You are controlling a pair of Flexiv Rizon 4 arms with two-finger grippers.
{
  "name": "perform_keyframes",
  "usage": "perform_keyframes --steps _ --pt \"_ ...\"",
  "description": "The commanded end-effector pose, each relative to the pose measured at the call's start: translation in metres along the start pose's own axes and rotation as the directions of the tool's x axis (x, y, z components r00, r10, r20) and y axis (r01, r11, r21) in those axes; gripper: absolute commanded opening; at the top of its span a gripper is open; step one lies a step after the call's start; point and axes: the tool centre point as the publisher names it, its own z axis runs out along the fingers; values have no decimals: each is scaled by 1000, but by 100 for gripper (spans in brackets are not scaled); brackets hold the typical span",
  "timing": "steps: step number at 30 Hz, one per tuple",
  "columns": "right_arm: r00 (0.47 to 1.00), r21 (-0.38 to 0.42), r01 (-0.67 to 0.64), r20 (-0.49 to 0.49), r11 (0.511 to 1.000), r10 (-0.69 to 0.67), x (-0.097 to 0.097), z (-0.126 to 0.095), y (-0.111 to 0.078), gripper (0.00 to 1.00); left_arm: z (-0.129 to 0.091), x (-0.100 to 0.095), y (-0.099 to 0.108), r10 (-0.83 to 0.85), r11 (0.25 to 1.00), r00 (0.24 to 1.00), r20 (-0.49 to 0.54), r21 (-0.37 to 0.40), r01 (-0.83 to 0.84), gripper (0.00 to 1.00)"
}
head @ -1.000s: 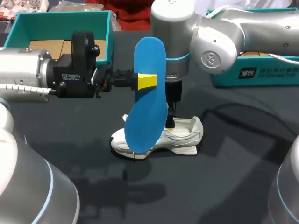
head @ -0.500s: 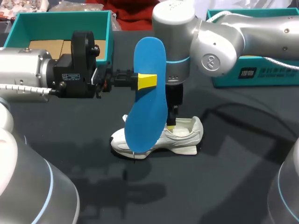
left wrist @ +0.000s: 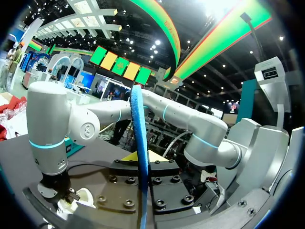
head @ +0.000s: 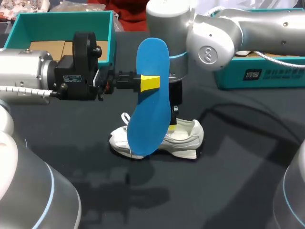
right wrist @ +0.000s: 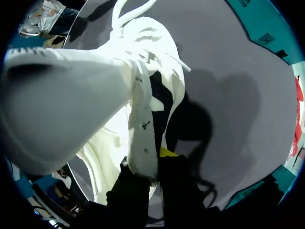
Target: Take the shoe out of the shoebox, open the shoe tongue, remove and reinsert the insole, then place the shoe into the shoebox
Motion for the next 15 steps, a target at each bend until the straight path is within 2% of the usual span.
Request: perform_keyframes --steps 1,2,4,6,7,15 --pt "994 -55 -105 -9 993 105 4 -10 -3 0 4 -2 0 0 1000 1000 -2 0 0 0" --pt "990 -99 -142 -12 985 141 7 -12 -4 0 4 -2 0 0 1000 1000 -2 0 0 0" --pt "955 -150 -298 -54 943 293 13 -14 -8 0 4 -2 0 0 1000 1000 -2 0 0 0" --pt "891 -196 -455 -98 869 444 20 -11 -11 0 4 -2 0 0 1000 1000 -2 0 0 0" --pt "859 -210 -510 -77 834 505 26 -10 -13 0 4 -2 0 0 1000 1000 -2 0 0 0" --pt "859 -210 -510 -77 834 505 26 -10 -13 0 4 -2 0 0 1000 1000 -2 0 0 0"
